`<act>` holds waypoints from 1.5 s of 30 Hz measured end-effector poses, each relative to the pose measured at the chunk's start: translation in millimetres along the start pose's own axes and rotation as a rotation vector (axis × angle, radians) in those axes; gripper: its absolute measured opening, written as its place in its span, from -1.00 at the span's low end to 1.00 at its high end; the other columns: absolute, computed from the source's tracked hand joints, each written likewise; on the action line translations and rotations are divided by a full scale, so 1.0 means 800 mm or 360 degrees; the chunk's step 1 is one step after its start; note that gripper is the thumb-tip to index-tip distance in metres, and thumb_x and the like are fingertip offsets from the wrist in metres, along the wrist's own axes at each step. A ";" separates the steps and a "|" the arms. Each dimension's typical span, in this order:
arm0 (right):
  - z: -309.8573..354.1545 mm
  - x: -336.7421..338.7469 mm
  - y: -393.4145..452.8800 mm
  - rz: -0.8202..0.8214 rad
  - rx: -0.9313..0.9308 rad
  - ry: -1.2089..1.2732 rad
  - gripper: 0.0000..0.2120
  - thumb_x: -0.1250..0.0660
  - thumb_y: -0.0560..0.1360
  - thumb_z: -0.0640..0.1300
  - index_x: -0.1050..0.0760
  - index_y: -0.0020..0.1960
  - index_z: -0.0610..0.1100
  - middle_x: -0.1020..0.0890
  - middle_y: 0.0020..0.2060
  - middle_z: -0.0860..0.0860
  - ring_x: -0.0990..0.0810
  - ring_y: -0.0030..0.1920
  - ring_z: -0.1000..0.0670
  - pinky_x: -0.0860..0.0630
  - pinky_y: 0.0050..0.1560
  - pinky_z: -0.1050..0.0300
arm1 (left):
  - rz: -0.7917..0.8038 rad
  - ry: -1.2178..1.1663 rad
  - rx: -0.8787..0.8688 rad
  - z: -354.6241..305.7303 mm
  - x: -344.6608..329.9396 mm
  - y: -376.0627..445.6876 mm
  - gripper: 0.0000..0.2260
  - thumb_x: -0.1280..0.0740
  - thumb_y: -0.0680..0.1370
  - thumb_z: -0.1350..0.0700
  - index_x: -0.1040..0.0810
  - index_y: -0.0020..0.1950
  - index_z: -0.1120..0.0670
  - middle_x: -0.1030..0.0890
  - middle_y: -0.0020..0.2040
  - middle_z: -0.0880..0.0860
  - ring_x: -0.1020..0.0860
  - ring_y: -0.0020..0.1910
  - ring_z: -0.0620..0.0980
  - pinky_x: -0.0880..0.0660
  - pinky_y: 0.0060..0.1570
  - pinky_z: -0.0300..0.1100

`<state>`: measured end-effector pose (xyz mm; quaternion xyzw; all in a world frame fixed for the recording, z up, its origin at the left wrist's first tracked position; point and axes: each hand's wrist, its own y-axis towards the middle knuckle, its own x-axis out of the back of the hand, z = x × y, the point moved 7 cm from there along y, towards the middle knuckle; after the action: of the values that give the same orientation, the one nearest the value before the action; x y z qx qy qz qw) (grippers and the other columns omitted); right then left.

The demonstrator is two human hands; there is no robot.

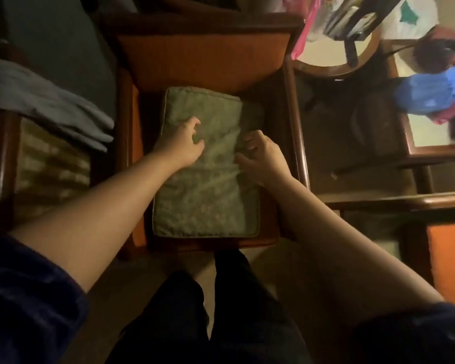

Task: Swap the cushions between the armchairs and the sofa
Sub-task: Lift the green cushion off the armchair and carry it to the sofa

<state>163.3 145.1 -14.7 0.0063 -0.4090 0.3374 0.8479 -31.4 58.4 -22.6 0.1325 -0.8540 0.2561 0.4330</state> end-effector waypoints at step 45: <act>0.016 0.062 -0.057 0.0057 -0.0213 -0.0566 -0.53 -0.52 0.23 0.43 -0.56 -0.17 0.08 -0.57 -0.29 0.08 -0.57 -0.21 -0.05 -0.49 -0.19 0.03 | 0.0103 0.0720 -0.1331 -0.134 0.010 -0.005 -0.46 0.02 0.68 -0.24 -0.53 -0.16 0.09 -0.60 -0.28 0.16 -0.58 -0.30 0.20 -0.44 -0.33 -0.05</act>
<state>202.5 134.3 40.9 0.0023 -0.5739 0.3181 0.7546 37.6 113.8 38.1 -0.1388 -0.7718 -0.0738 0.6162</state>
